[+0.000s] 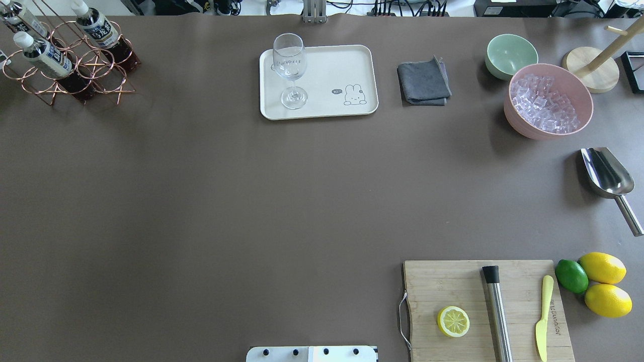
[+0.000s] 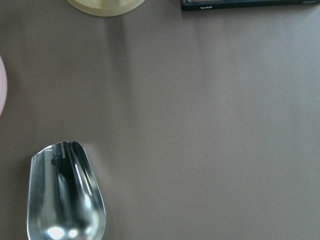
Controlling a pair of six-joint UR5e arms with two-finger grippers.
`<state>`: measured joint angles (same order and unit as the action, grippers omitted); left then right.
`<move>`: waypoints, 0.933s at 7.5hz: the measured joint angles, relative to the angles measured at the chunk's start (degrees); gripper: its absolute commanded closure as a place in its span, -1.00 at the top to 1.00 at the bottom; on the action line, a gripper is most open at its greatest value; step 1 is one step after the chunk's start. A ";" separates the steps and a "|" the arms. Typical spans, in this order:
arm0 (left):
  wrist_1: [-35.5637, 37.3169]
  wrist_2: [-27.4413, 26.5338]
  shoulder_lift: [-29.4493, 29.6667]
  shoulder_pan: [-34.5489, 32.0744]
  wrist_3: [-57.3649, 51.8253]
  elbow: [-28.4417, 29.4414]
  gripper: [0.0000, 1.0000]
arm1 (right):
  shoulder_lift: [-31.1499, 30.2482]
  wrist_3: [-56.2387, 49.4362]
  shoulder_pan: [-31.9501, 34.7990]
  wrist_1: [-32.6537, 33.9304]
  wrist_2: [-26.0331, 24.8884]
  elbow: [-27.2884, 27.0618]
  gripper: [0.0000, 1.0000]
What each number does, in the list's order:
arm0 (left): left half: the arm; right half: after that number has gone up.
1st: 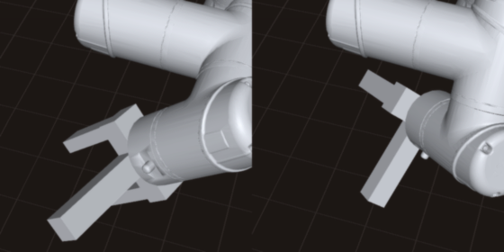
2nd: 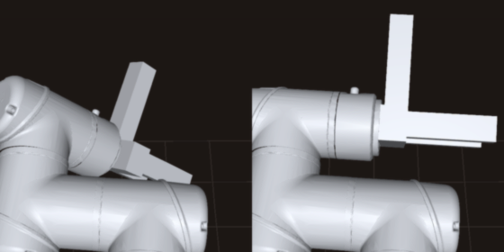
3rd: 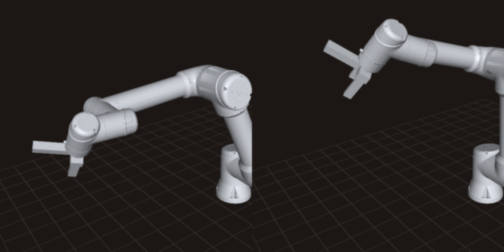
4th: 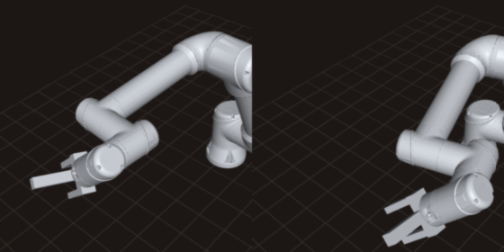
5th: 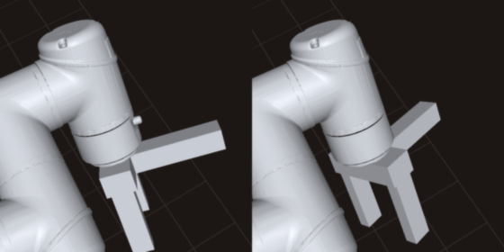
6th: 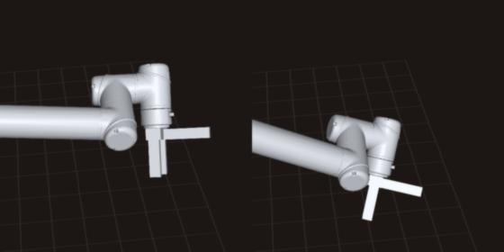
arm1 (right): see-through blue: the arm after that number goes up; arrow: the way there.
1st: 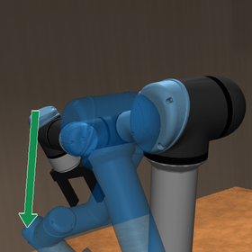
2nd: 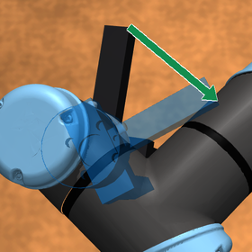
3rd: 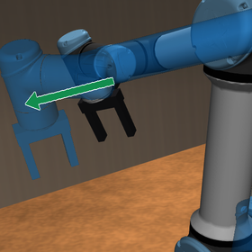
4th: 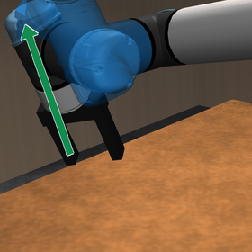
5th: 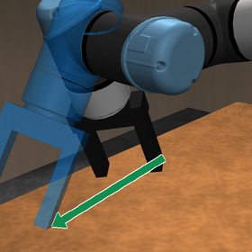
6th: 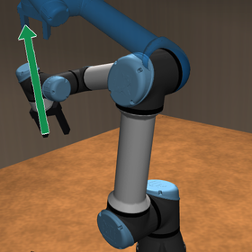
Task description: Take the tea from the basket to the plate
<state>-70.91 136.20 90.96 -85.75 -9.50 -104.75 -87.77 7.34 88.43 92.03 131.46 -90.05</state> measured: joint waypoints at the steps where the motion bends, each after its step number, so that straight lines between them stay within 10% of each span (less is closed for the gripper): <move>1: -0.01 -0.03 0.01 -0.02 0.05 -0.14 0.97 | -0.55 0.03 -0.17 0.12 -1.45 -0.12 0.99; 7: 0.58 0.04 -1.06 -0.33 0.09 0.10 0.98 | -1.03 -0.19 0.82 -0.10 2.03 -2.37 0.99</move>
<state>-70.33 136.24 89.90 -86.08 -9.41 -104.65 -88.81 7.16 89.25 91.93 133.50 -92.42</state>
